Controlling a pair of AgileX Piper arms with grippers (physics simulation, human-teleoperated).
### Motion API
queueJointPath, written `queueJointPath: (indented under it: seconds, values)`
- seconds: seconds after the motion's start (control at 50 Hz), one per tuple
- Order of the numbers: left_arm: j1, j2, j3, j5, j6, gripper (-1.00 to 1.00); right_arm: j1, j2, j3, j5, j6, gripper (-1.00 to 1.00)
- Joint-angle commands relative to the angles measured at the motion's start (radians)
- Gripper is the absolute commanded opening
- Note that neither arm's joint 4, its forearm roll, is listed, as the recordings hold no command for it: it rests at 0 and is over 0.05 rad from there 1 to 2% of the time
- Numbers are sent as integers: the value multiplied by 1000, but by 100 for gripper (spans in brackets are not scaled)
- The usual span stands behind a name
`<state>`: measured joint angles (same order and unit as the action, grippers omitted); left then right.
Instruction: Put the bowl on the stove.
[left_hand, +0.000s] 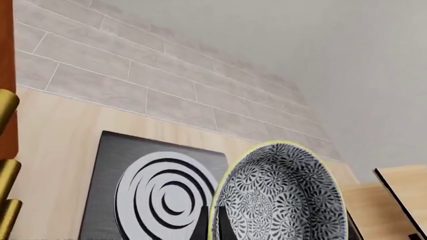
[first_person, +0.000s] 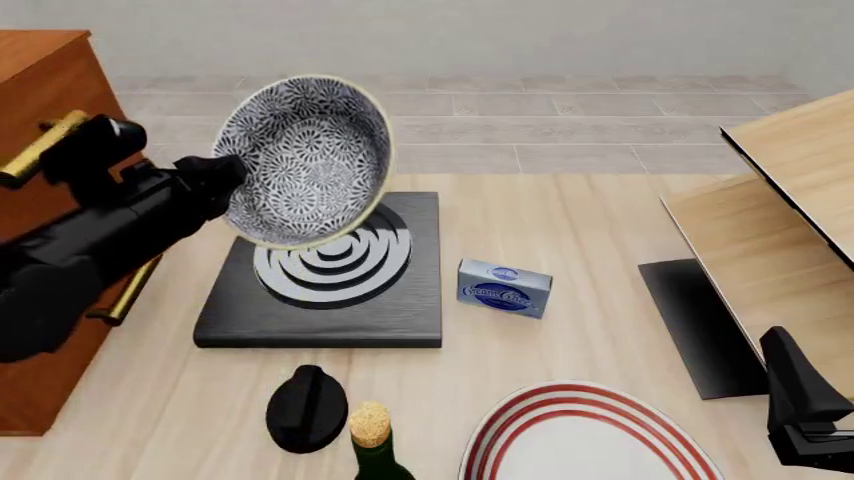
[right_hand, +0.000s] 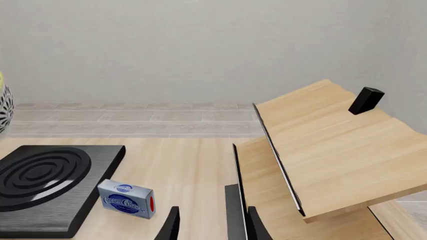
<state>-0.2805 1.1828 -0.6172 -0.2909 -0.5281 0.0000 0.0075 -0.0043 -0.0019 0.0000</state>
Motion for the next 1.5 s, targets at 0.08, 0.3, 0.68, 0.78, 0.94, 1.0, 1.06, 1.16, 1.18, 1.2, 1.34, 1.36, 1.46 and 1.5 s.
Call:
queueJointPath:
  seconds: [0.08,0.3,0.68,0.78,0.94,1.0,1.06,1.16,1.18,1.2,1.34,1.36,1.46,1.5]
  values:
    - [-5,50,8,-44,4,-100,0,0,0,0,0,100]
    - [6,48,-5,-9,35,-100,0,0,0,0,0,100]
    - [16,-69,-56,216,113,-100,0,0,0,0,0,100]
    - [15,-92,-89,278,108,-100,0,0,0,0,0,100]
    - [9,-98,-106,374,153,-100,0,0,0,0,0,100]
    - [12,-105,-127,415,166,-100,0,0,0,0,0,100]
    - [13,-89,-139,433,172,-100,0,0,0,0,0,100]
    - [8,-33,-135,432,201,-100,0,0,0,0,0,100]
    - [2,-32,-131,429,194,-100,0,0,0,0,0,100]
    - [-4,-23,-133,437,211,-100,0,0,0,0,0,100]
    - [-8,0,-166,447,217,-100,0,0,0,0,0,100]
    - [-8,9,-167,441,216,-100,0,0,0,0,0,100]
    - [-9,37,-175,423,217,-100,0,0,0,0,0,100]
    - [-16,41,-173,415,208,-100,0,0,0,0,0,100]
